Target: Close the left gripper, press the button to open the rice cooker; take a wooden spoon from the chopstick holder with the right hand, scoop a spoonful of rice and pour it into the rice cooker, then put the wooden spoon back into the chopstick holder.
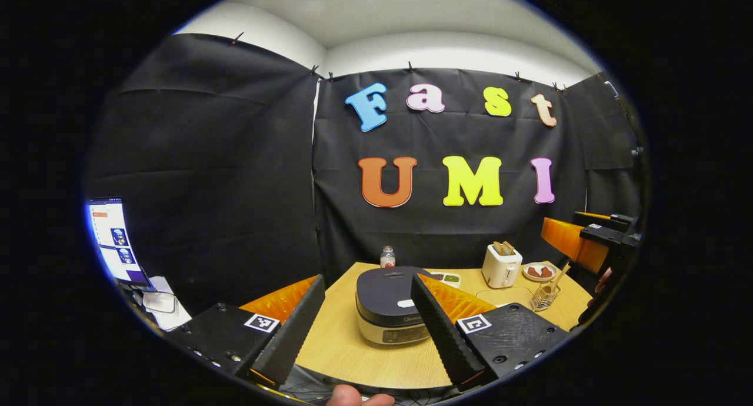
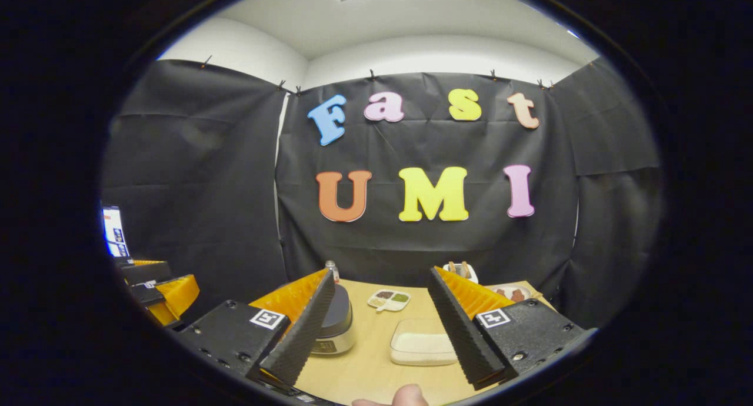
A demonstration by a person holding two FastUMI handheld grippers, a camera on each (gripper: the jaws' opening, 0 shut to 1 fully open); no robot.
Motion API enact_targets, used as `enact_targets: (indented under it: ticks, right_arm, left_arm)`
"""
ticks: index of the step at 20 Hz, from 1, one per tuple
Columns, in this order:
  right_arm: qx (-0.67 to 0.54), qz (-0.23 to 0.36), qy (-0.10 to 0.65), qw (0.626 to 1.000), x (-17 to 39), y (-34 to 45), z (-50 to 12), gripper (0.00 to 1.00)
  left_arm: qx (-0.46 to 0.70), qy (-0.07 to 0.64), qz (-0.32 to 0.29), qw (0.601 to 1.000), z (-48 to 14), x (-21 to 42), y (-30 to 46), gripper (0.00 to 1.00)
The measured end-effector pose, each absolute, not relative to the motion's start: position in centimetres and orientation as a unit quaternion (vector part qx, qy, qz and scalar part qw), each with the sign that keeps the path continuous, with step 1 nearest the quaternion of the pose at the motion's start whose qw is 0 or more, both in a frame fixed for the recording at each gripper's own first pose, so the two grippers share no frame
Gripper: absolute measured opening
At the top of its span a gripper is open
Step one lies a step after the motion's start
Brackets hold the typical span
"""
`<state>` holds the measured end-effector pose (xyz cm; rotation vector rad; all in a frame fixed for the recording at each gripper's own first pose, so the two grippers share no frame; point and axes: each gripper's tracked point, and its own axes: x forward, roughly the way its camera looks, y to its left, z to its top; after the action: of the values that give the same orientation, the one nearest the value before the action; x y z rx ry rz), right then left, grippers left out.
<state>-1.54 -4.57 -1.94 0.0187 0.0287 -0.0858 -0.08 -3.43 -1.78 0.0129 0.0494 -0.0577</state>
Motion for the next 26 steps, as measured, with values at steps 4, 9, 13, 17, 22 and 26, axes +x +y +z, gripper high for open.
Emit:
enact_targets:
  ticks: [4,9,13,17,22,26]
  right_arm:
    - [0.015,-0.060,0.018,0.998,-1.6,-6.4,-2.1,1.00]
    - [0.023,-0.080,0.028,0.996,-0.5,-9.3,-3.4,1.00]
    - [0.036,-0.104,0.037,0.993,0.4,-13.3,-4.2,1.00]
    - [0.037,-0.127,0.048,0.990,1.1,-17.9,-5.0,1.00]
    - [0.031,-0.152,0.048,0.987,2.2,-23.7,-4.7,1.00]
    - [0.026,-0.170,0.047,0.984,2.9,-27.1,-5.0,0.99]
  left_arm:
    - [0.002,0.032,-0.039,0.999,-2.0,0.2,-4.7,0.95]
    - [0.001,0.085,-0.045,0.995,-4.4,1.7,-6.0,0.94]
    - [-0.001,0.119,-0.056,0.991,-5.3,3.8,-7.6,0.94]
    - [0.000,0.176,-0.076,0.981,-7.3,6.9,-9.5,1.00]
    - [-0.013,0.252,-0.072,0.965,-9.9,11.1,-10.4,0.60]
    - [-0.040,0.306,-0.075,0.948,-12.5,13.4,-10.8,0.39]
